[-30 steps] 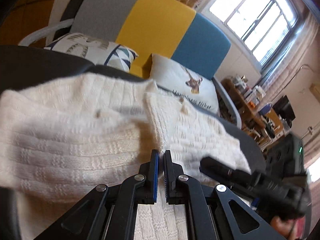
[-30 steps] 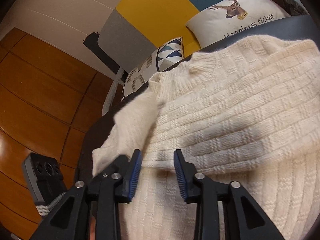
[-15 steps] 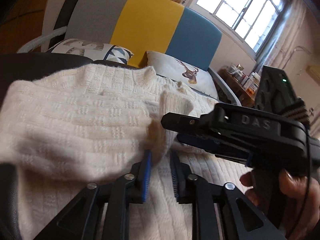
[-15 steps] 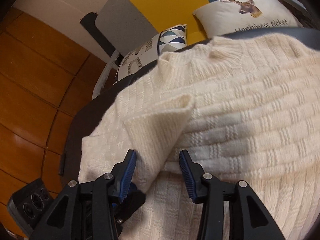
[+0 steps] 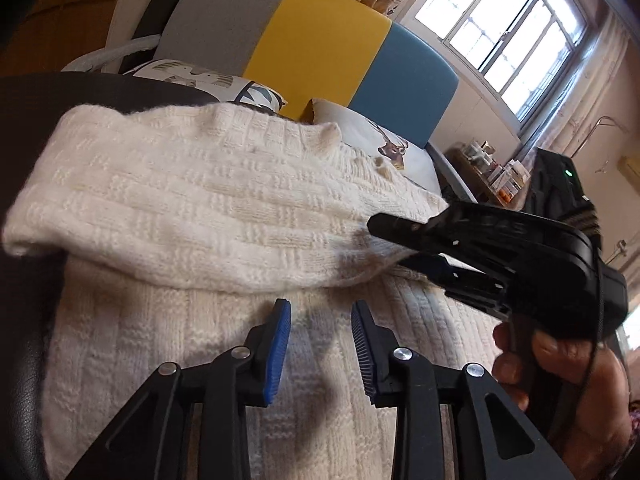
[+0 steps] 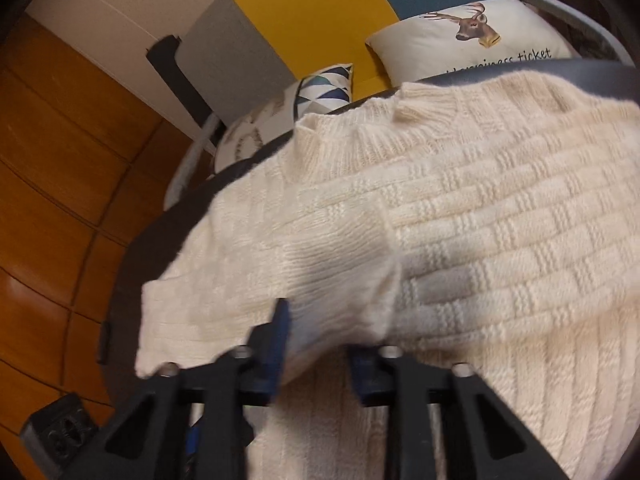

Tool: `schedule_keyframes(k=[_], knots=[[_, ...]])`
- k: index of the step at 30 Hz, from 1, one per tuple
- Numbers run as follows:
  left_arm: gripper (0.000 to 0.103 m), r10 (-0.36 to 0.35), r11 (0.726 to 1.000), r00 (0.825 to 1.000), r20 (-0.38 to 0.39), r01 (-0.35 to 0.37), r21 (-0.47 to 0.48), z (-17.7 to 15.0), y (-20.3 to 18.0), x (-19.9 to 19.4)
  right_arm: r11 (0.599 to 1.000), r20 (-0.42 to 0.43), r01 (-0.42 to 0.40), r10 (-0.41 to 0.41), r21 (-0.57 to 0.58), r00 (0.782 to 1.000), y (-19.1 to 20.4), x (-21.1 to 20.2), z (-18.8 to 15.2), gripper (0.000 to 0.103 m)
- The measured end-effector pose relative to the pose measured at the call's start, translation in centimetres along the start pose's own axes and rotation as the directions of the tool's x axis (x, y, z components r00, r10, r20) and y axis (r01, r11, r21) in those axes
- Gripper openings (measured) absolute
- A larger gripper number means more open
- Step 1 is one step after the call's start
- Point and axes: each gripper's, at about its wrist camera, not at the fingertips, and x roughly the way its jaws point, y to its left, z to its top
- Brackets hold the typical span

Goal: Fold clothes

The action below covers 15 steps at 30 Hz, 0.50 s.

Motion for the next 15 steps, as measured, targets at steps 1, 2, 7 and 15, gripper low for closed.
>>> schedule_keyframes(k=[1, 2, 7, 15], knots=[[0.032, -0.008, 1.000, 1.000, 0.004, 0.008, 0.011, 0.0, -0.1, -0.3, 1.000, -0.004, 0.012, -0.012, -0.012, 1.000, 0.2, 0.0, 0.3, 0.009], [0.032, -0.017, 0.999, 1.000, 0.007, 0.017, 0.027, 0.2, -0.4, -0.5, 1.000, 0.002, 0.010, -0.010, -0.028, 1.000, 1.0, -0.2, 0.9, 0.009], [0.035, -0.022, 0.993, 0.999, 0.029, 0.019, 0.114, 2.2, -1.5, -0.8, 0.991, 0.052, -0.037, 0.044, -0.125, 0.998, 5.7, -2.5, 3.9, 0.008], [0.052, 0.023, 1.000, 0.995, 0.098, -0.022, -0.005, 6.7, 2.2, -0.2, 0.961, 0.140, -0.100, 0.139, -0.258, 0.980, 12.9, -6.4, 8.2, 0.008]])
